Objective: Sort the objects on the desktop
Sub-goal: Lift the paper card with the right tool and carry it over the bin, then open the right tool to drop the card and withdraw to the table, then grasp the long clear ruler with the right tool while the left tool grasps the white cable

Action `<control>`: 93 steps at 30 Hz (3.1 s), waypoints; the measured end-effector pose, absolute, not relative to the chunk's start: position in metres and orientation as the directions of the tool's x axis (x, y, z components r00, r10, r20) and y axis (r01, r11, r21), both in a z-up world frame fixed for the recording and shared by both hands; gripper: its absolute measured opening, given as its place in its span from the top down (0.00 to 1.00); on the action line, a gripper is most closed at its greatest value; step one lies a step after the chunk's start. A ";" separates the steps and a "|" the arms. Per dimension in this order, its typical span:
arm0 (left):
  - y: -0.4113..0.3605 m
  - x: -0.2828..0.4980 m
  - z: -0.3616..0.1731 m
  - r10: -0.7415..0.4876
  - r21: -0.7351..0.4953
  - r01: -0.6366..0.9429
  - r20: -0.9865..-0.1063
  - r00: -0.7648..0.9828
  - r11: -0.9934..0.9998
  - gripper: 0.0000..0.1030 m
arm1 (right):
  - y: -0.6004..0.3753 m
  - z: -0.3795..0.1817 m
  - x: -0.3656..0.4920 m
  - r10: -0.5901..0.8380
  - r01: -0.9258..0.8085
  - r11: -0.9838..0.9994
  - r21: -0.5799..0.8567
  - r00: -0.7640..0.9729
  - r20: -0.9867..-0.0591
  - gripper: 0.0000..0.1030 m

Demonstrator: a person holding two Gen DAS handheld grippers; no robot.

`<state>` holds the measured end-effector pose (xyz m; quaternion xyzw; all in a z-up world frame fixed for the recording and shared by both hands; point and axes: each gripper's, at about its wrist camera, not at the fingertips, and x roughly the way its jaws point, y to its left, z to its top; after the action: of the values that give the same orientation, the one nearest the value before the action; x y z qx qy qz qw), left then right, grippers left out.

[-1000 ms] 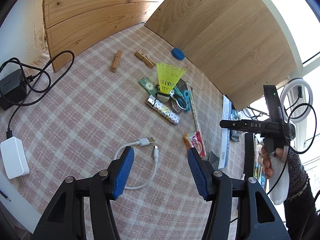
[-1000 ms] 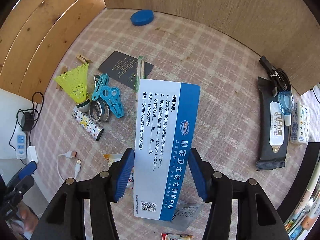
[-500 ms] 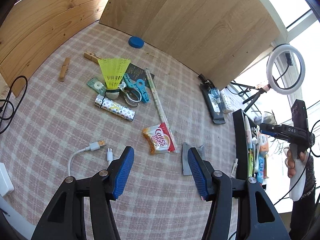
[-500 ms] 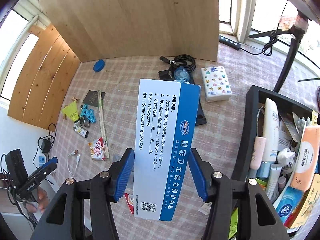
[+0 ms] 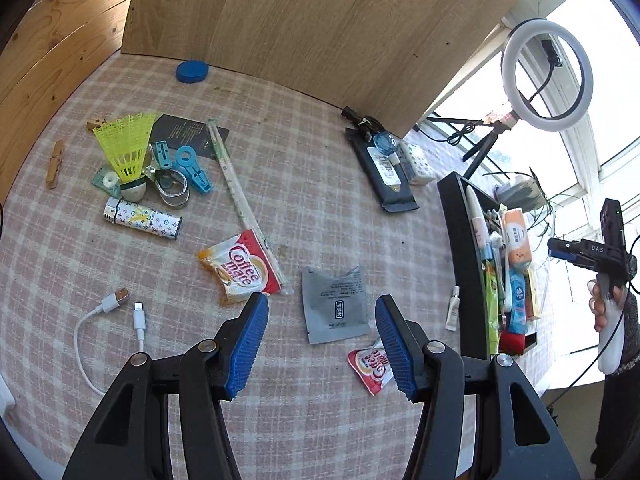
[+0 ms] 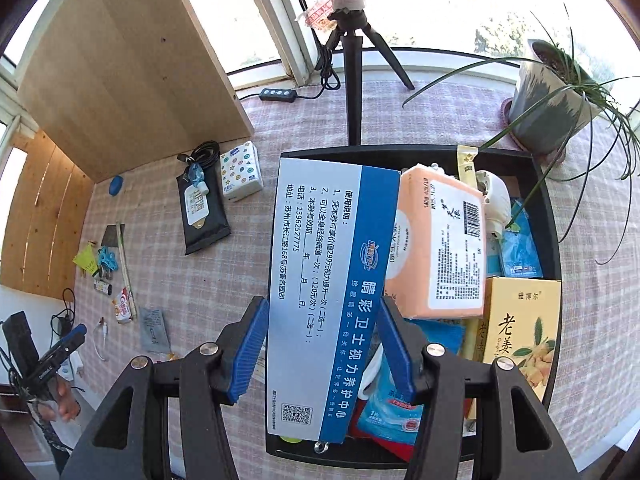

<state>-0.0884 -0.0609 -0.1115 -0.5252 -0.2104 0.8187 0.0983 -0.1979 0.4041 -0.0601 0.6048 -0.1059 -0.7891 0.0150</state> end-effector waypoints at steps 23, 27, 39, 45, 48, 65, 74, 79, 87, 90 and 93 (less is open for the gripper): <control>-0.034 -0.088 -0.109 0.365 -0.412 0.032 -0.839 -0.404 -0.911 0.42 | 0.541 -0.078 -0.214 0.083 -0.278 -0.960 -0.021 -0.213 -0.974 0.47; -0.035 -0.086 -0.109 0.361 -0.408 0.032 -0.840 -0.405 -0.913 0.42 | 0.543 -0.076 -0.213 0.079 -0.277 -0.961 -0.015 -0.222 -0.972 0.41; -0.085 -0.071 -0.109 0.286 -0.366 0.116 -0.857 -0.430 -0.923 0.42 | 0.500 -0.044 -0.204 -0.013 -0.237 -0.966 0.103 -0.355 -0.935 0.41; -0.131 -0.060 -0.114 0.231 -0.355 0.217 -0.864 -0.447 -0.910 0.42 | 0.430 -0.029 -0.208 -0.138 -0.092 -0.978 0.188 -0.394 -0.909 0.41; -0.151 -0.057 -0.116 0.210 -0.351 0.253 -0.866 -0.453 -0.902 0.42 | 0.389 -0.027 -0.210 -0.194 -0.013 -0.976 0.216 -0.386 -0.902 0.41; -0.213 -0.039 -0.165 0.145 -0.289 0.367 -0.917 -0.372 -0.884 0.42 | 0.162 -0.093 -0.207 -0.415 0.331 -0.875 0.353 -0.138 -0.899 0.41; -0.215 -0.036 -0.194 0.167 -0.294 0.363 -0.925 -0.342 -0.884 0.43 | 0.078 -0.118 -0.233 -0.414 0.408 -0.844 0.348 -0.083 -0.906 0.41; -0.214 -0.037 -0.198 0.166 -0.290 0.353 -0.926 -0.340 -0.890 0.46 | 0.050 -0.141 -0.253 -0.386 0.398 -0.854 0.335 -0.054 -0.921 0.50; -0.210 -0.041 -0.206 0.150 -0.263 0.334 -0.933 -0.327 -0.905 0.59 | 0.003 -0.176 -0.275 -0.265 0.421 -0.881 0.216 -0.062 -0.962 0.65; -0.206 -0.044 -0.208 0.125 -0.233 0.319 -0.938 -0.323 -0.919 0.64 | -0.009 -0.182 -0.278 -0.233 0.438 -0.881 0.178 -0.074 -0.970 0.66; -0.204 -0.047 -0.208 0.097 -0.202 0.313 -0.942 -0.320 -0.928 0.73 | -0.019 -0.188 -0.279 -0.197 0.460 -0.877 0.140 -0.078 -0.977 0.70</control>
<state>-0.0468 -0.2040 -0.2082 -0.5789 -0.1771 0.7930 -0.0679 -0.2793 -0.0189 -0.1880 0.6403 0.1028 -0.7268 0.2261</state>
